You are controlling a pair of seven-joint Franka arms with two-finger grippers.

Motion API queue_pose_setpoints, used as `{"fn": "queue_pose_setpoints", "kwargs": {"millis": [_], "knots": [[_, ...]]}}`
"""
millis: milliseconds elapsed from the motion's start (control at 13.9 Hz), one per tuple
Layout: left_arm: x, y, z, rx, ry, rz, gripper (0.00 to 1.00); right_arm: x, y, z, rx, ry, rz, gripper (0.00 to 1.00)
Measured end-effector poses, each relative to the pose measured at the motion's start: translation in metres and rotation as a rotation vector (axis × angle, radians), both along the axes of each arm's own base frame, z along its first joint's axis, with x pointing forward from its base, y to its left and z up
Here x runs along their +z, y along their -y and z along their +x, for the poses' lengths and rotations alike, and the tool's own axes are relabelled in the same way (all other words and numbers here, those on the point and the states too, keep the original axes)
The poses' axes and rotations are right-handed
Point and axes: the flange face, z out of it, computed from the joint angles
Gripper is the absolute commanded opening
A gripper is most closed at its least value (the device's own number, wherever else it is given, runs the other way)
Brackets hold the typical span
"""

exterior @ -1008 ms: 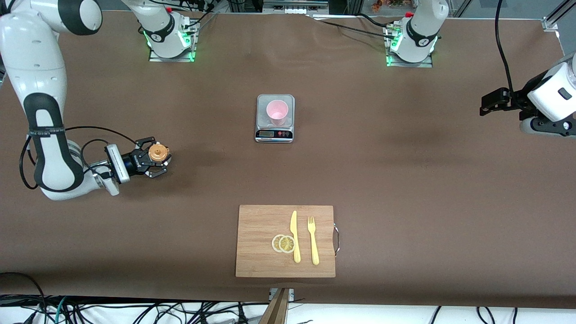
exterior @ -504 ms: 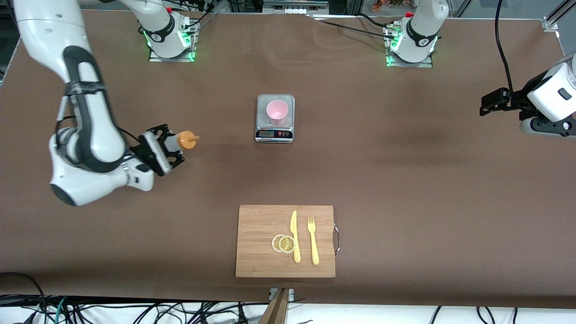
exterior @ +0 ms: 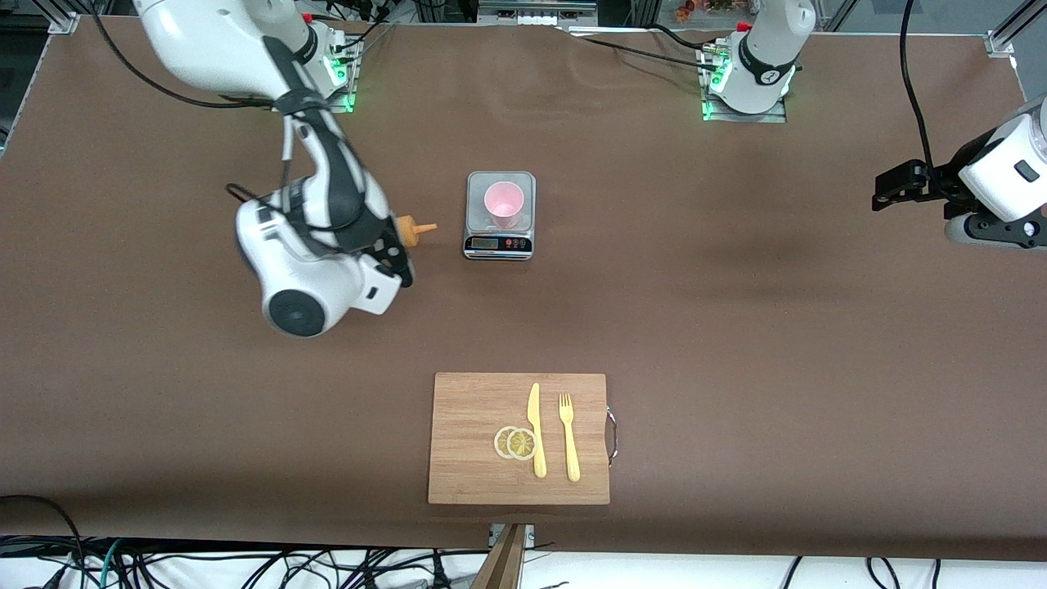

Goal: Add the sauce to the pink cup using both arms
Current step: 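Carry the sauce bottle with the right gripper over the pink cup, then tilt the bottle nozzle into the pink cup with the right gripper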

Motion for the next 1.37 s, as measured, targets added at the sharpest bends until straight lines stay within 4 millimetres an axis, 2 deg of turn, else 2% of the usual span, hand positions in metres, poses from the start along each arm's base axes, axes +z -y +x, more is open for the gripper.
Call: {"fn": "queue_pose_setpoints", "kwargs": {"millis": [288,432,792,1368], "knots": [[0.0,0.0,0.0,0.0,0.0,0.0,1.0,0.006,-0.073,-0.043,0.039,0.093,-0.176,0.0],[0.0,0.0,0.0,0.0,0.0,0.0,1.0,0.006,-0.094,-0.058,0.049,0.129,-0.232,0.0],[0.0,0.0,0.0,0.001,0.0,0.0,1.0,0.007,-0.124,-0.083,0.058,0.204,-0.334,0.0],[0.0,0.0,0.0,0.001,0.0,0.0,1.0,0.007,-0.151,-0.111,0.111,0.292,-0.446,0.0]]}}
